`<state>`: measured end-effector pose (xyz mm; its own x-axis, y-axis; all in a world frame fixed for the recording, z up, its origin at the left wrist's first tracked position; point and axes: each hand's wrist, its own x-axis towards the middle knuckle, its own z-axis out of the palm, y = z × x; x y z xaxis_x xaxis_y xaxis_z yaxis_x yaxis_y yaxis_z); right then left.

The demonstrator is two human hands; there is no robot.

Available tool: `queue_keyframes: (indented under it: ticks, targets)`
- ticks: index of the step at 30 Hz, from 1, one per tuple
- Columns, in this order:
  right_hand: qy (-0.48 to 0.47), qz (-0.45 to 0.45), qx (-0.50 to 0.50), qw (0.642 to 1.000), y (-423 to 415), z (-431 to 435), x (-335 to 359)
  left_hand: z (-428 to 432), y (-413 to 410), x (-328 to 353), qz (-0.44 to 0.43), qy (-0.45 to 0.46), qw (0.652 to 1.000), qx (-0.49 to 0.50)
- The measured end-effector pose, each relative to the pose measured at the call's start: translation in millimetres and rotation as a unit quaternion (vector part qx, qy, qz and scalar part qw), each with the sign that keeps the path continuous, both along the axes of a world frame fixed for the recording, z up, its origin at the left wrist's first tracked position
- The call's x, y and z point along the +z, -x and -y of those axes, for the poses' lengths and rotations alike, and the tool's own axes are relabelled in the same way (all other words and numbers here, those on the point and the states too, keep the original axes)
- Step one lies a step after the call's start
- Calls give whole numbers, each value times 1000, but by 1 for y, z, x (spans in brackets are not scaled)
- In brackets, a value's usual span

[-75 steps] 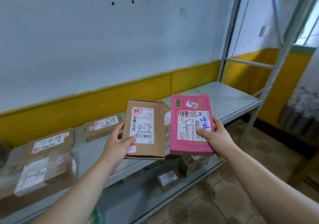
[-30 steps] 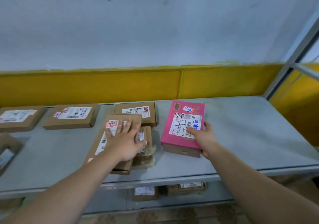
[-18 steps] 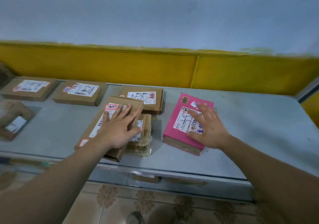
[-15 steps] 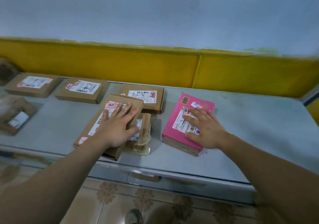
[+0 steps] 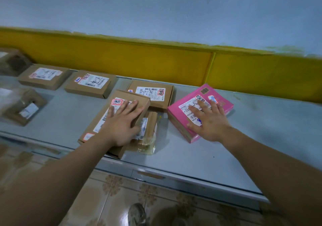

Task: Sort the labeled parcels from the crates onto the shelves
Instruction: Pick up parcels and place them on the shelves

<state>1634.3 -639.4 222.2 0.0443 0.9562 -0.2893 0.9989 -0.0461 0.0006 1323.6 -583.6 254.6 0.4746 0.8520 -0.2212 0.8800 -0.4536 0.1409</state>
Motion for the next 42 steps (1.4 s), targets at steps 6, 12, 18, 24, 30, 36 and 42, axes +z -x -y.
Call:
queue_keyframes:
  ticks: [6, 12, 18, 24, 30, 36, 42]
  targets:
    - [9, 14, -184, 983, 20, -24, 4, 1, 1, 0, 0, -1, 1000, -3]
    - [20, 53, -92, 994, 5, -14, 11, -1, 1, -1, 5, -2, 1000, -8]
    - [-18, 12, -177, 984, 10, -26, -6, 0, 2, -2, 6, -4, 1000, -5]
    - [-35, -4, -233, 972, 11, -49, -8, 0, 3, -4, 14, 0, 1000, -1]
    - [-42, -8, -227, 973, 6, -57, -6, 0, 2, -4, 7, 1, 1000, -3]
    - [-36, -32, -212, 976, 12, -56, 5, -1, 1, 4, 55, 33, 998, 5]
    - [-80, -123, -168, 975, 75, -47, 24, -13, 29, 16, 139, 0, 989, 54]
